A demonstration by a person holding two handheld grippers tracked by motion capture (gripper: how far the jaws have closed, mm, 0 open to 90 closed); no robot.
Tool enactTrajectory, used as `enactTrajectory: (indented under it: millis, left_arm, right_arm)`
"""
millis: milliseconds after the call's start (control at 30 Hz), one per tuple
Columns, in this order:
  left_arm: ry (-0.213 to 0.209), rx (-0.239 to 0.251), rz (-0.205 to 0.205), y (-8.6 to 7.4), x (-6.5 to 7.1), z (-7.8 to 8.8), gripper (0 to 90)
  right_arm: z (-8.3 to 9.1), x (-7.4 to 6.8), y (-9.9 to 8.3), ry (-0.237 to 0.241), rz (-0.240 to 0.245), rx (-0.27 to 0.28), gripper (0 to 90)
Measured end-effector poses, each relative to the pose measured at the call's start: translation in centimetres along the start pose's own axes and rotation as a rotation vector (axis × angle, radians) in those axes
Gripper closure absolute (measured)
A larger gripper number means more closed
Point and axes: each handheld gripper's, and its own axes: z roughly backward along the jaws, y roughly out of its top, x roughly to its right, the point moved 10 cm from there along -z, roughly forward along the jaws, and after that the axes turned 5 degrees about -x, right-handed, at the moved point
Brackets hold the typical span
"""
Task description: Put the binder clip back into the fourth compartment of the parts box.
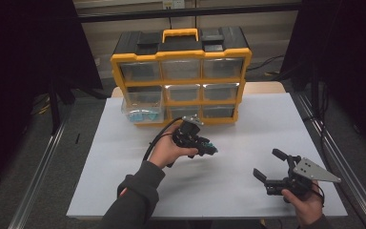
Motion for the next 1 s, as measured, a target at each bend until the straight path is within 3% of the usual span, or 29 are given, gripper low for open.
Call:
enactTrajectory:
  millis: [67, 100, 167, 233, 367, 667, 900, 1000]
  left_arm:
    - [0.002, 0.001, 0.012, 0.3, 0.1, 1.1, 50.2]
    - [0.027, 0.012, 0.038, 0.6, 0.0, 1.7, 50.2]
    - [0.007, 0.040, 0.048, 1.2, 0.1, 2.9, 50.2]
    - [0.026, 0.037, 0.056, 1.6, 0.0, 4.2, 50.3]
    - [0.042, 0.086, 0.078, 2.9, 0.1, 6.4, 50.2]
    - [0.070, 0.126, 0.091, 5.1, -0.1, 11.0, 50.3]
    - [0.139, 0.150, 0.099, 5.8, -1.2, 14.7, 50.3]
    - [0.154, 0.184, 0.118, 6.0, -1.8, 16.3, 50.2]
  right_arm:
    - [0.0, 0.0, 0.0, 0.003, -0.001, 0.000, 0.7]
    - [0.0, 0.0, 0.0, 0.003, 0.002, 0.001, 0.7]
    - [-0.1, -0.1, 0.0, 0.007, 0.000, -0.001, 0.7]
    - [-0.1, -0.1, 0.0, 0.005, 0.000, -0.001, 0.7]
    - [0.0, 0.0, 0.0, 0.002, 0.001, -0.004, 0.7]
    - [-0.1, -0.1, 0.0, 0.001, -0.002, -0.005, 0.7]
    - [-0.1, 0.0, -0.1, -0.001, 0.000, -0.006, 0.7]
    - [-0.1, 0.0, -0.1, -0.001, -0.001, -0.007, 0.6]
